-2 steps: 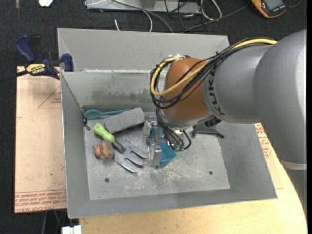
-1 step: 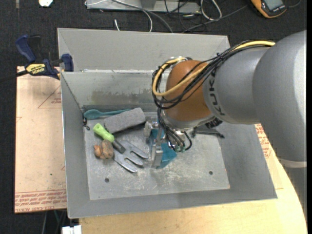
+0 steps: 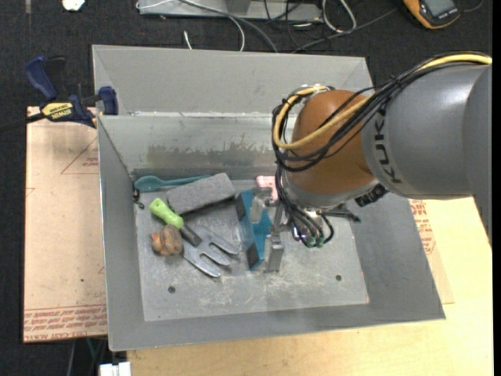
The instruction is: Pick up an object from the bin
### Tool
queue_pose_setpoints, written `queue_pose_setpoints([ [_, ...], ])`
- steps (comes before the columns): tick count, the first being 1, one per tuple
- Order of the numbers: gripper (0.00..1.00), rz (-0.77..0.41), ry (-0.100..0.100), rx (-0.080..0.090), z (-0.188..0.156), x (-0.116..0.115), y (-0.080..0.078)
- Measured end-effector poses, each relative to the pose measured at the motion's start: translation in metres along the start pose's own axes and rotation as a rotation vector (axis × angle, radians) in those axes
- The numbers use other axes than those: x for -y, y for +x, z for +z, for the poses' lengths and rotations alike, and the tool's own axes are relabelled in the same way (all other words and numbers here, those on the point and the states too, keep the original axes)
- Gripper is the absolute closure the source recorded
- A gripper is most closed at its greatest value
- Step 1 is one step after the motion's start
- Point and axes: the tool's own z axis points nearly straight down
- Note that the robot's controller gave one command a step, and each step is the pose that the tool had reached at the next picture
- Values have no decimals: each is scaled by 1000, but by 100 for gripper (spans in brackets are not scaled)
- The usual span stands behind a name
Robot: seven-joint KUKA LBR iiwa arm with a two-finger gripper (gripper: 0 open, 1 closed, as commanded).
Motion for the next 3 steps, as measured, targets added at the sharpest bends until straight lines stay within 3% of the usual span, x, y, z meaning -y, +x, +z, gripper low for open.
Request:
queue_pose_setpoints([
  [1, 0, 47, 0, 3, 24, 52, 3],
  [2, 0, -16, 1, 1, 30, 51, 12],
  [3, 0, 58, 2, -2, 32, 1, 23],
])
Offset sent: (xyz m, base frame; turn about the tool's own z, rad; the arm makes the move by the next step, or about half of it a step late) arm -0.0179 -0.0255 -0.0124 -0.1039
